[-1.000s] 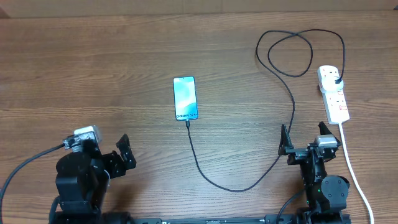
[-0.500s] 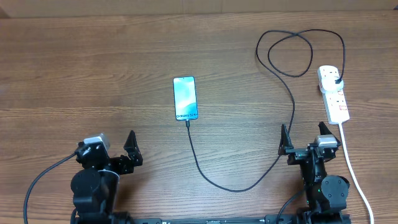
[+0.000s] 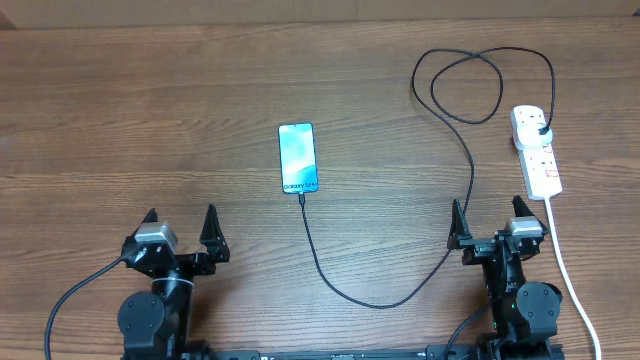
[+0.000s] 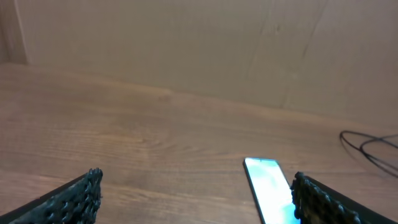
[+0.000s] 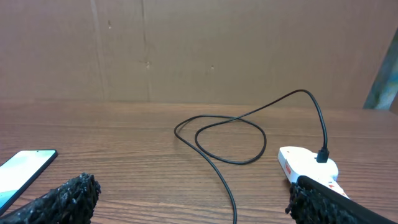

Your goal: Plug charger to phone and switch on socket

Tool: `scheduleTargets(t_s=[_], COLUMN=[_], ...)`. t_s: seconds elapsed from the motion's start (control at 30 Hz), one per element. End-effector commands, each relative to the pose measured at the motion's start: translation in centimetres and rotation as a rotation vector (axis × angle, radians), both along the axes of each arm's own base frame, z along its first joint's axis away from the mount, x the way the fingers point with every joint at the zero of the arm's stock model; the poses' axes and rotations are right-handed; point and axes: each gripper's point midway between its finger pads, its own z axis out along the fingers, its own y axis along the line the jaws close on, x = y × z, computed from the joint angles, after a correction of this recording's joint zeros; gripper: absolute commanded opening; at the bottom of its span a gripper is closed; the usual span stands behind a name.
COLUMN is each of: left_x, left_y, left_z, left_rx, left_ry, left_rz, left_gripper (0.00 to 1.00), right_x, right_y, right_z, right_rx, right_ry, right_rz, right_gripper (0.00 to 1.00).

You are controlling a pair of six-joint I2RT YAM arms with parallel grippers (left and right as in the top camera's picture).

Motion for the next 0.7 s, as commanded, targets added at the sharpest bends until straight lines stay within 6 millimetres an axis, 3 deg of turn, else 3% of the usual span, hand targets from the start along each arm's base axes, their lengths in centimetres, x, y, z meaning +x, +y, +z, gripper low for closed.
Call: scheduleTargets(t_s=[0.0, 0.37, 0.67], left_x=[0.1, 0.6, 0.9], left_y=[0.1, -0.3, 0.8], left_z=[-0.2, -1.3, -1.6], left_rx=[0.041, 0.063, 0.065], left_ry=[-0.034, -0.078, -0.126], left_rz=[0.0, -0.025, 0.04], left_gripper=[1.0, 1.0, 1.0], right_x=[0.0, 0.0, 0.0], right_y=[-0.3, -0.3, -0.3], right_z=[-0.1, -0.1, -0.1], right_rx=[0.006, 0.006, 0.006], right_ry=[-0.007, -0.007, -0.007], right_rz=[-0.014, -0.013, -0.013], right_gripper=[1.0, 1.0, 1.0])
